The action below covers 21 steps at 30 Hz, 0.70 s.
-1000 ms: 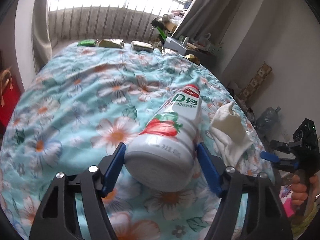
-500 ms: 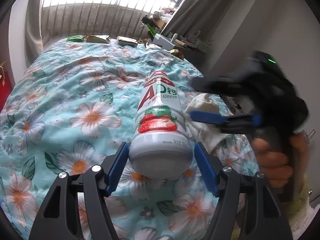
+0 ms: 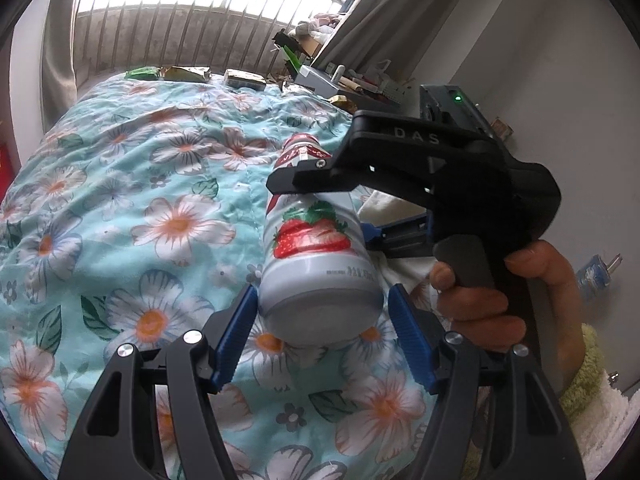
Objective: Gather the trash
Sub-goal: 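Grasp the white AD milk bottle with the right tool and lift it, then grasp the white glove with the left tool while the right tool holds the bottle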
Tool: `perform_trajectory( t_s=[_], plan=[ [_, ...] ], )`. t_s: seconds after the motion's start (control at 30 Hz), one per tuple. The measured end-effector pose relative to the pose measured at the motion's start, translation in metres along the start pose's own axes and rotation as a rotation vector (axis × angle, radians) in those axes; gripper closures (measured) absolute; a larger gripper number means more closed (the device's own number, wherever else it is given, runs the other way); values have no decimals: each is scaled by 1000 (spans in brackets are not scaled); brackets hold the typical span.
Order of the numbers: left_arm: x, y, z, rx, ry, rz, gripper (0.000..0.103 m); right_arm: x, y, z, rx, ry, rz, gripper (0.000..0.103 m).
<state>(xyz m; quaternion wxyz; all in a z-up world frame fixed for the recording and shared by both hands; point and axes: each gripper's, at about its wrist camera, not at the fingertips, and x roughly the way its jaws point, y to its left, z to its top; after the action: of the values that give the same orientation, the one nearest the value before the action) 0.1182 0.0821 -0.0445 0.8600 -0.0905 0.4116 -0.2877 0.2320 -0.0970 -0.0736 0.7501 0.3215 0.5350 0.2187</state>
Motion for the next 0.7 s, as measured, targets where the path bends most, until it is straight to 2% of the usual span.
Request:
perform_trajectory(
  t_s=[0.13, 0.3, 0.53, 0.6, 0.7],
  plan=[
    [-3, -1, -4, 0, 4, -13, 37, -11, -11, -4, 25, -16, 70, 36],
    [-17, -1, -9, -9, -16, -48, 37, -31, -27, -8, 64, -39, 201, 37],
    [-23, 6, -12, -22, -16, -20, 37, -67, -55, -23, 105, -82, 315, 39],
    [-20, 7, -12, -35, -8, -25, 37, -75, -59, -30, 112, -88, 339, 39],
    [-14, 5, -9, -40, 6, -27, 37, -93, -67, -44, 94, -86, 325, 38]
  ],
)
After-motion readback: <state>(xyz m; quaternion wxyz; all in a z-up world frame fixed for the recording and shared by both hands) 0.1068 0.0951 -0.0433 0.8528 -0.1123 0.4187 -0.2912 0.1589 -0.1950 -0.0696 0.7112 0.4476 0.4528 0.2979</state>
